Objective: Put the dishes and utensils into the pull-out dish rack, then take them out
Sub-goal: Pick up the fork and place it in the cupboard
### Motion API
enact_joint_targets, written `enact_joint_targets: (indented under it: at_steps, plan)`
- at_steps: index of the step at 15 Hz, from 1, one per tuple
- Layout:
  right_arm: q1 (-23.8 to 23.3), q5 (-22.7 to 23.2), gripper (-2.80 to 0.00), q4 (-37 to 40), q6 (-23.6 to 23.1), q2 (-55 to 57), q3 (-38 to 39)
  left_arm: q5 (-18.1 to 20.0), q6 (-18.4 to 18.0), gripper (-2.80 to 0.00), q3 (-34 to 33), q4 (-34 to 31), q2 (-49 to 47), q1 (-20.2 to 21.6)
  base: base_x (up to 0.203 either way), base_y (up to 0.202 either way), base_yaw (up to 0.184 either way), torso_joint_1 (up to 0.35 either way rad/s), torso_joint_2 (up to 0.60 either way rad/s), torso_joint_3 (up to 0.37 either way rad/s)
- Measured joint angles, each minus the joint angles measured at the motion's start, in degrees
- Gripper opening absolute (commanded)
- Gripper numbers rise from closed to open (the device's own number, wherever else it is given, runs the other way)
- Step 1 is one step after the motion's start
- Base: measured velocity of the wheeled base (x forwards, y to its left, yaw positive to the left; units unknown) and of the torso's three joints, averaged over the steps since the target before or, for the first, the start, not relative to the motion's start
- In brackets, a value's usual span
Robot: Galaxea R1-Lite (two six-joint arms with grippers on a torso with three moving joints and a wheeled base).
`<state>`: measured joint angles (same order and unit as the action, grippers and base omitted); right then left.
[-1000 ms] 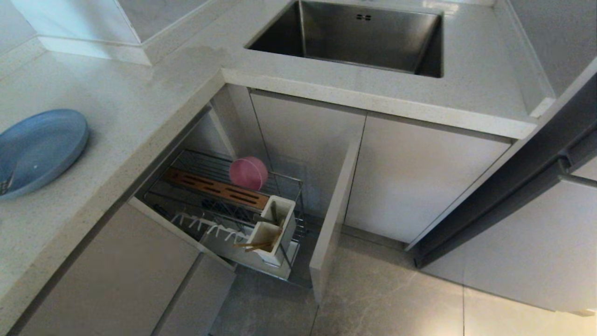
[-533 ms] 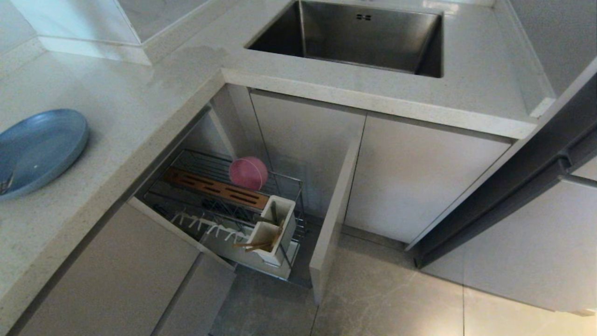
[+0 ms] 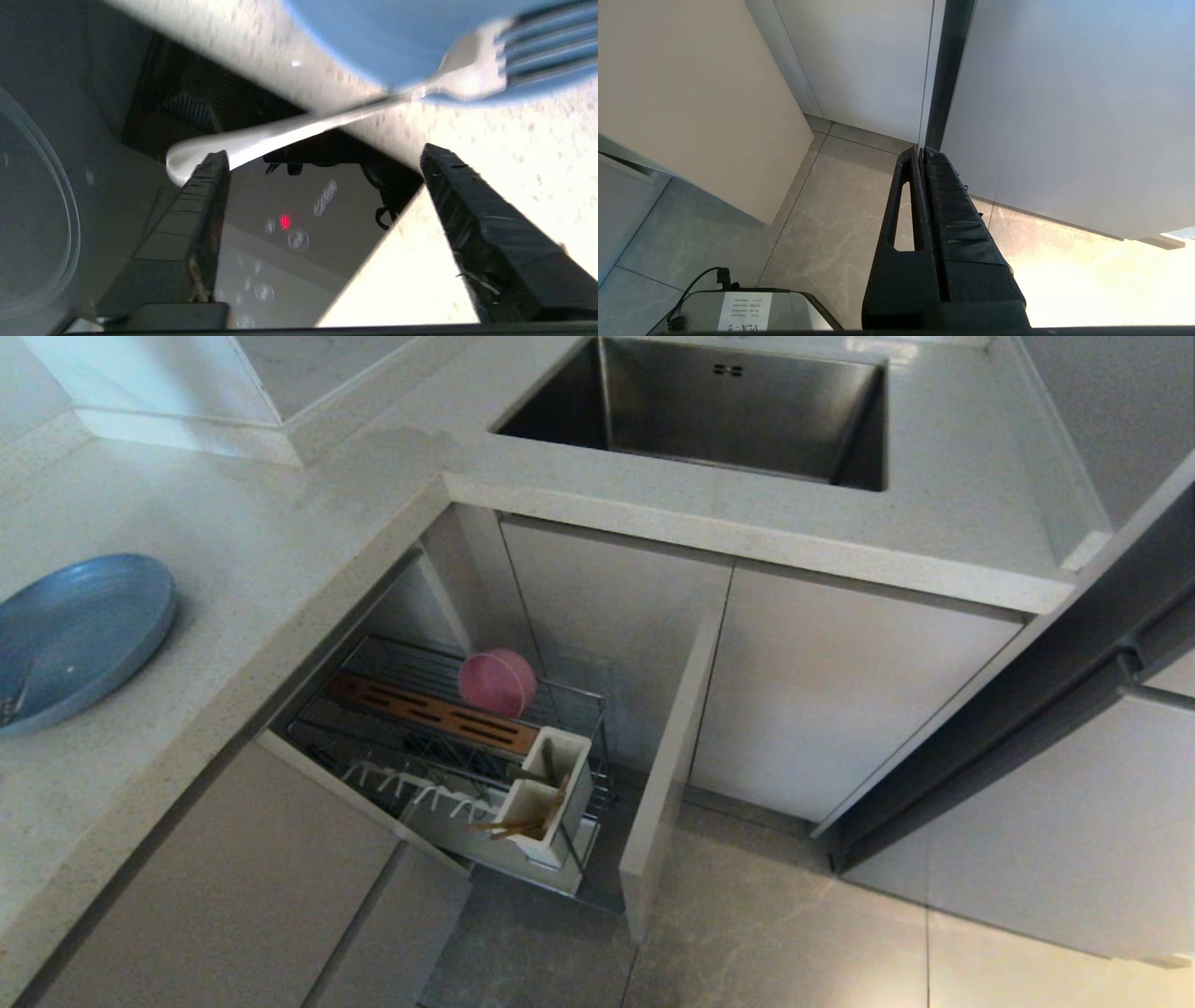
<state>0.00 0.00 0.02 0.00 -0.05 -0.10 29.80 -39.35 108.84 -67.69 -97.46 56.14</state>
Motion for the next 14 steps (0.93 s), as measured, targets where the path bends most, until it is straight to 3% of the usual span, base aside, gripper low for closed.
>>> enact_joint_targets:
  at_steps: [5,14]
  plan:
    - [0.0,0.0,-2.8,0.0,0.0,0.0,0.0,-0.2,0.0,0.0,2.2,3.5,-2.3,-2.4,0.0,0.0,0.0,0.0,0.0,0.0]
    - [0.0,0.0,-2.8,0.0,0.0,0.0,0.0,-1.2,0.0,0.0,2.2,1.6,-3.9,-4.9,0.0,0.0,0.0,0.0,0.0,0.0]
